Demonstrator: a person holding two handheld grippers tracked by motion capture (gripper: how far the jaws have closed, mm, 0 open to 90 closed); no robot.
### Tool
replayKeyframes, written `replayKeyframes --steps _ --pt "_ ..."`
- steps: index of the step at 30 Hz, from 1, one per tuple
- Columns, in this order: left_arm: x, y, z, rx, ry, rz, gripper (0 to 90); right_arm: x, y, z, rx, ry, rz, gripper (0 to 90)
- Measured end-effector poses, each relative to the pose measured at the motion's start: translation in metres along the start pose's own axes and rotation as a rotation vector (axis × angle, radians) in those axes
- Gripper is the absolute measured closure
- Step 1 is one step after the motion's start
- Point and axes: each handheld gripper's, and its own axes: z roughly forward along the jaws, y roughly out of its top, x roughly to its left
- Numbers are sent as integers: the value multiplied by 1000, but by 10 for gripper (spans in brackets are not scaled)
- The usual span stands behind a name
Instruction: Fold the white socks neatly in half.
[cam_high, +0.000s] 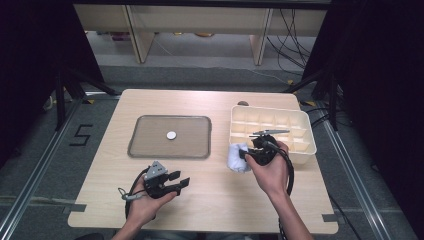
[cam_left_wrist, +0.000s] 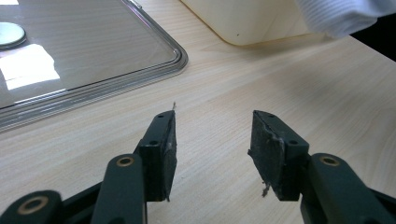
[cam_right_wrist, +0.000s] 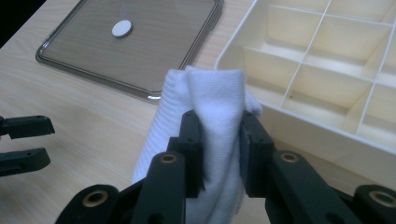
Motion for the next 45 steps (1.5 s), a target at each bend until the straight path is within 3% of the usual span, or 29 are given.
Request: replayKeyframes --steps 2,3,4,5,8,9,10,12,16,18,23,25,26,28,30,33,34,35,37,40,41,42,44,45 --pt "-1 -1 0 0 2 0 501 3 3 -2 1 -13 43 743" --pt "0 -1 0 -5 -6 -2 501 -1 4 -3 -2 -12 8 743" --pt "-1 -2 0 -4 -1 0 501 3 5 -4 4 -21 57 742" --pt "-1 -2 0 -7 0 -5 501 -1 7 -3 -12 -14 8 742" --pt "-1 -2 0 -3 -4 13 501 -2 12 -4 -14 -26 6 743" --pt "-1 -2 0 -4 -2 12 501 2 13 -4 -13 -27 53 742" --pt "-2 -2 0 -3 1 12 501 -2 15 -3 -30 -25 11 742" --pt "-2 -2 0 0 4 13 501 -2 19 -4 -29 -40 29 742" --pt "-3 -3 1 -2 -16 0 499 -6 29 -5 -47 -58 10 742" --pt "-3 -4 1 0 -15 2 500 -5 33 -5 -58 -54 36 742" --pt "-2 -3 0 -4 -12 13 499 -10 43 -4 -66 -68 27 742" --pt "-2 -3 0 -6 -11 14 498 -8 45 -2 -73 -77 64 742" --pt "-2 -3 0 -5 -10 10 498 -10 46 -3 -74 -71 39 742" --pt "-3 -3 1 -8 -14 -3 498 -12 49 -2 -77 -71 36 743" --pt "-3 -3 0 -4 -10 18 498 -12 51 -3 -80 -72 49 742" --pt "-4 -1 1 -13 -12 14 498 -13 54 -4 -87 -74 60 742" --pt "-4 0 0 -9 -15 16 498 -14 54 -3 -98 -80 40 742" --pt "-4 2 0 -16 -15 20 498 -13 56 -4 -93 -76 63 742" --pt "-5 4 -1 -11 0 20 498 -17 58 -3 -112 -79 36 742" --pt "-4 6 -1 -25 0 7 498 -19 61 -2 -95 -85 63 742" --pt "-3 6 -1 -21 1 15 498 -21 61 -1 -98 -95 31 742" --pt "-3 6 -1 -23 -6 14 498 -19 62 -1 -90 -97 69 742" --pt "-3 5 -1 -17 2 15 498 -24 63 1 -99 -103 39 742" --pt "-4 5 -1 -16 1 11 498 -21 64 1 -96 -109 76 742"
